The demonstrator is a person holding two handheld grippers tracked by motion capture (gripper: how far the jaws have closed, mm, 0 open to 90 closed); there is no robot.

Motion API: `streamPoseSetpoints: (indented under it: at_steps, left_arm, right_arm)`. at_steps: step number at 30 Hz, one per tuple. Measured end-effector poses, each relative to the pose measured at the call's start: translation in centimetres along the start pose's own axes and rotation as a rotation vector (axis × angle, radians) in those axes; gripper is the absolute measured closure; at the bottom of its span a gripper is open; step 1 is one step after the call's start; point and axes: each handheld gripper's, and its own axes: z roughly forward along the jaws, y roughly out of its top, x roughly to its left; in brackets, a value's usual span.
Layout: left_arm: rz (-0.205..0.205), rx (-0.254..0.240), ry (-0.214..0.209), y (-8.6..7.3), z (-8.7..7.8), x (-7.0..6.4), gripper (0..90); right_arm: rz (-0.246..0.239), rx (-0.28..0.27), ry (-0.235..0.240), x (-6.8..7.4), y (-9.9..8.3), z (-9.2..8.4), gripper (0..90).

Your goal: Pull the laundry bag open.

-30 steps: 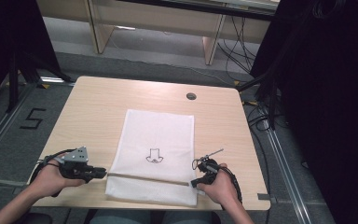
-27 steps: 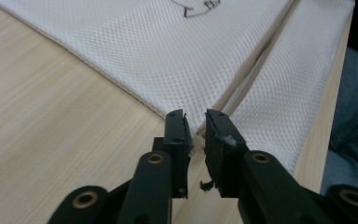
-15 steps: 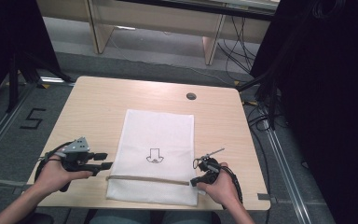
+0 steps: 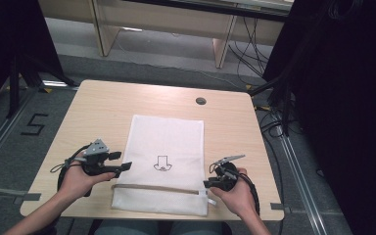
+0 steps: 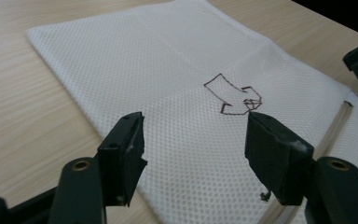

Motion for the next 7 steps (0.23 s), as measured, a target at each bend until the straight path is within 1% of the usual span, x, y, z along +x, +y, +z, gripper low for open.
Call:
streamPoseSetpoints:
  at_steps: [1, 2, 3, 4, 5, 6, 7]
  left_arm:
    - [0.002, -0.001, 0.011, -0.2, -0.1, 0.2, 37.5]
    - [-0.001, 0.001, 0.019, -0.5, -0.2, 0.5, 37.8]
    - [-0.014, 0.002, 0.024, -0.6, -0.3, 0.8, 37.9]
    - [-0.025, 0.007, 0.027, -0.7, -0.4, 0.9, 37.9]
    - [-0.032, 0.008, 0.036, -0.8, -0.5, 1.2, 38.0]
    - [-0.035, 0.004, 0.040, -0.8, -0.5, 1.4, 38.2]
    - [-0.042, 0.002, 0.043, -0.9, -0.5, 1.5, 38.3]
  right_arm:
    - [0.005, -0.002, -0.005, -0.1, 0.0, -0.2, 70.6]
    - [-0.010, -0.024, -0.006, -0.4, 0.0, -0.1, 70.5]
    - [0.011, -0.012, -0.008, -0.4, 0.0, -0.3, 70.5]
    - [0.021, -0.015, -0.010, -0.5, 0.0, -0.4, 70.5]
    - [0.021, -0.019, -0.017, -0.7, -0.1, -0.4, 70.4]
    - [0.011, -0.035, -0.020, -0.9, -0.1, -0.4, 70.3]
    - [0.033, -0.026, -0.024, -0.8, -0.1, -0.5, 70.2]
